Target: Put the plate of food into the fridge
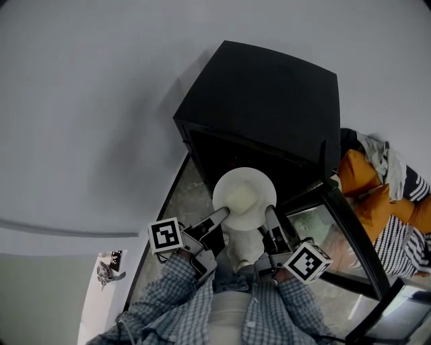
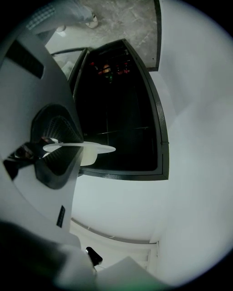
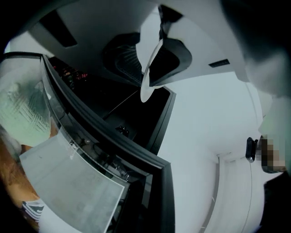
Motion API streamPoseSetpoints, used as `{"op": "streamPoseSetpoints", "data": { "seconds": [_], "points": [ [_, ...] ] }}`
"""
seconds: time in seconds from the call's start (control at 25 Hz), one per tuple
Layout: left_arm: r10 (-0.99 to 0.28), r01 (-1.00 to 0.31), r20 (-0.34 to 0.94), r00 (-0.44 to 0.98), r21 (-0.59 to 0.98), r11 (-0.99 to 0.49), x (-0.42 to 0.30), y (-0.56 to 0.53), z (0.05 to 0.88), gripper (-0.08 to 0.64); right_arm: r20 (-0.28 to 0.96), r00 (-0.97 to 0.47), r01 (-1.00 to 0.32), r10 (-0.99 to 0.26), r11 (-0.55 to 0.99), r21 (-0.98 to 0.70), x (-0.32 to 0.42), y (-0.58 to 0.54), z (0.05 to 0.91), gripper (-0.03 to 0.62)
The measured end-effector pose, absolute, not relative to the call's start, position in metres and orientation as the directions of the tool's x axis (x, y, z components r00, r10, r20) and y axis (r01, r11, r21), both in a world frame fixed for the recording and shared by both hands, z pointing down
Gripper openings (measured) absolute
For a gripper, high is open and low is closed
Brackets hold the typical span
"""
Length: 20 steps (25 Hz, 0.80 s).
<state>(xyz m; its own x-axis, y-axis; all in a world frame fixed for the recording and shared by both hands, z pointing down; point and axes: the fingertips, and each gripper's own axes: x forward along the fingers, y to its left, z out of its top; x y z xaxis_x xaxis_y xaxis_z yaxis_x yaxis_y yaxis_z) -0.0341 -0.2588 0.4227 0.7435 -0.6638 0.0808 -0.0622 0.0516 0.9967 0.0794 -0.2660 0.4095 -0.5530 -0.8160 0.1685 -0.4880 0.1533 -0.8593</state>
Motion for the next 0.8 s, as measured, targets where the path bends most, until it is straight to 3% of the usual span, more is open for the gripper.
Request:
{"op": "streamPoseSetpoints", "data": {
  "seconds": [0.8],
  "points": [
    [-0.584, -0.086, 0.090, 0.807, 0.996, 0.035, -0.045, -0.334, 0.441, 0.018, 0.211, -0.418, -0.567, -0.884, 0.072, -0.820, 0.070, -0.327, 0.429, 0.059]
  ]
}}
